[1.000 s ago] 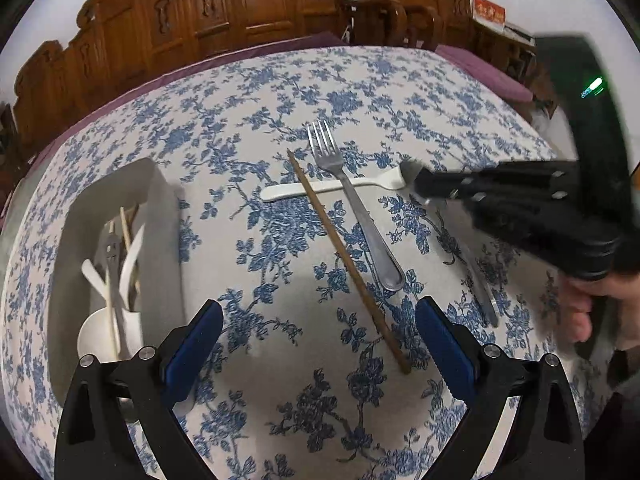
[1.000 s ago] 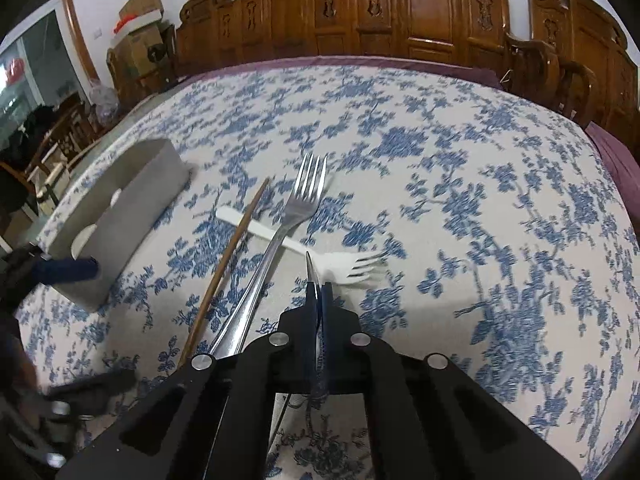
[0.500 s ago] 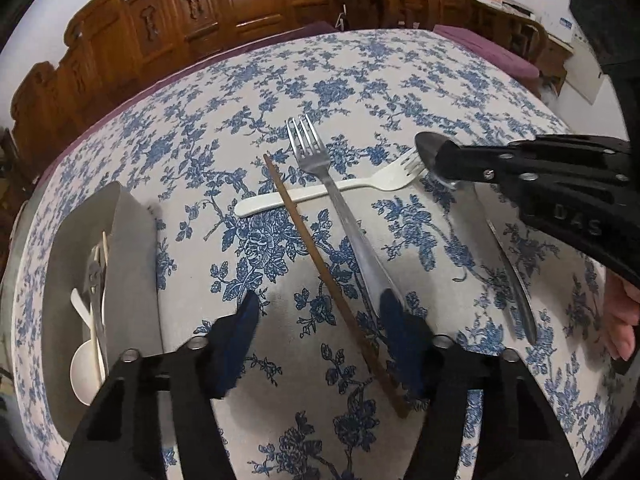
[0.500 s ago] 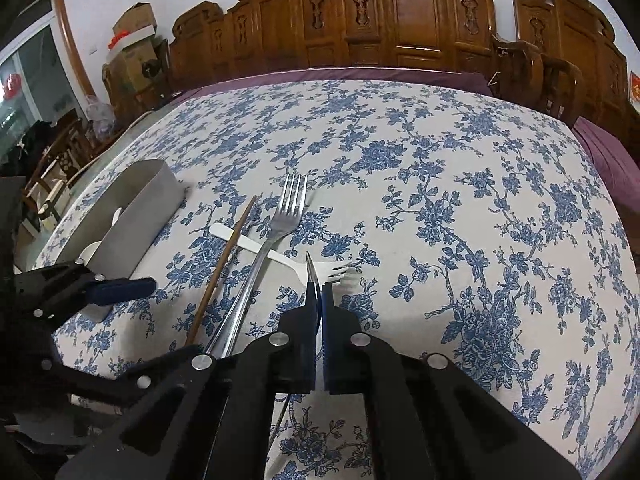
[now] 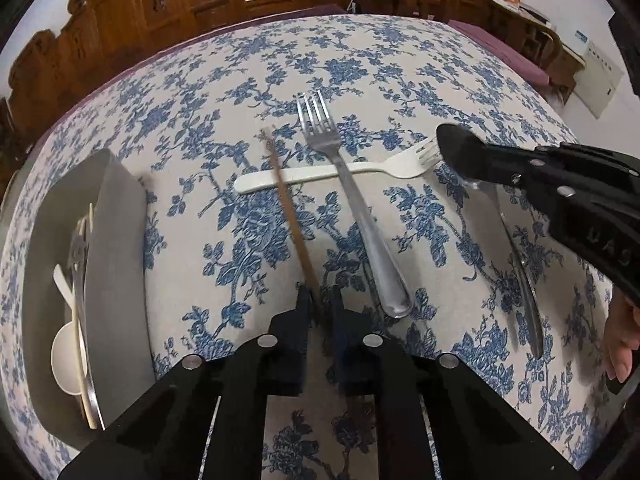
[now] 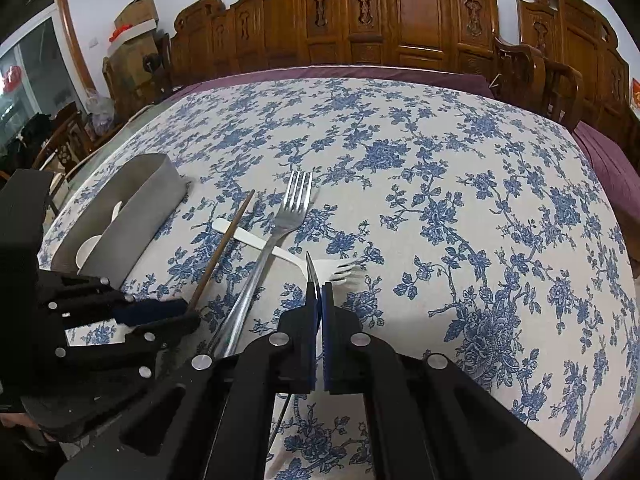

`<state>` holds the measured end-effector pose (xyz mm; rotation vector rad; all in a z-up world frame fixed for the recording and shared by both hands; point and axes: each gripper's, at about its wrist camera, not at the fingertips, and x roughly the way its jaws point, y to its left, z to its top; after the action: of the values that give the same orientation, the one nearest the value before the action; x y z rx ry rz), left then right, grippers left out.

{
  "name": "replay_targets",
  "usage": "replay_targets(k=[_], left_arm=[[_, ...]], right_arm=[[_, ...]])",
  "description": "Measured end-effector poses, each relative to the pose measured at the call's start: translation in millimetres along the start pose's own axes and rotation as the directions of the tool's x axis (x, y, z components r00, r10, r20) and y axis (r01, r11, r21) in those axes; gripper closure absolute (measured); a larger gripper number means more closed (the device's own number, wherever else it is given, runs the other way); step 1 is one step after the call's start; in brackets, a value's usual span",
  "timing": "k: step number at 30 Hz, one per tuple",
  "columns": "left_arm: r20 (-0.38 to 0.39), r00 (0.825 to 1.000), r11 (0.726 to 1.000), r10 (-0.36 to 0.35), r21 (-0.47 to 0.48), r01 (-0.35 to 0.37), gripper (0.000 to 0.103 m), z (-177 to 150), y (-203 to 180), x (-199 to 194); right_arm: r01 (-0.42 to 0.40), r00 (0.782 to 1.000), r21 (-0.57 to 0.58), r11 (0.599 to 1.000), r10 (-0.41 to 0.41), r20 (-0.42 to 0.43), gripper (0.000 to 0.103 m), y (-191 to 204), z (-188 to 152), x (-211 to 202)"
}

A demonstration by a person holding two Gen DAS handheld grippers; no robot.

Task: Organize utensils
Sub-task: 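Grasp a wooden chopstick with the left gripper while the right gripper lifts its utensil, then carry the chopstick with the left gripper toward the tray while the right gripper holds still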

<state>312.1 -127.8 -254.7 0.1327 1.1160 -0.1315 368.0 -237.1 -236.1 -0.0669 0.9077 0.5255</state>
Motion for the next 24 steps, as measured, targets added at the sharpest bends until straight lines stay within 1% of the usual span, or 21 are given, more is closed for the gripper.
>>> replay_targets(k=[4, 15, 21, 24], left_arm=[[0.0, 1.0, 1.0, -0.01, -0.024, 0.01, 0.099, -3.7, 6.9, -2.9], [0.072, 0.997, 1.0, -0.008, -0.021, 0.009, 0.099, -5.6, 20.2, -36.1], [0.117, 0.993, 1.0, -0.009, -0.02, 0.011, 0.099, -3.1, 28.9, -56.1], [0.136, 0.991, 1.0, -0.009, -0.021, 0.012, 0.099, -2.8, 34.1, -64.9]], right_arm=[[-0.011, 1.0, 0.005, 1.0, 0.011, 0.01, 0.1, 2.4, 2.0, -5.1], [-0.015, 1.0, 0.008, 1.0, 0.015, 0.009, 0.1, 8.2, 1.9, -6.4], [-0.03, 0.999, 0.004, 1.0, 0.03, 0.024, 0.1, 14.1, 4.6, -10.8], [-0.031, 0.998, 0.0, 1.0, 0.031, 0.045, 0.1, 17.1, 6.2, -15.3]])
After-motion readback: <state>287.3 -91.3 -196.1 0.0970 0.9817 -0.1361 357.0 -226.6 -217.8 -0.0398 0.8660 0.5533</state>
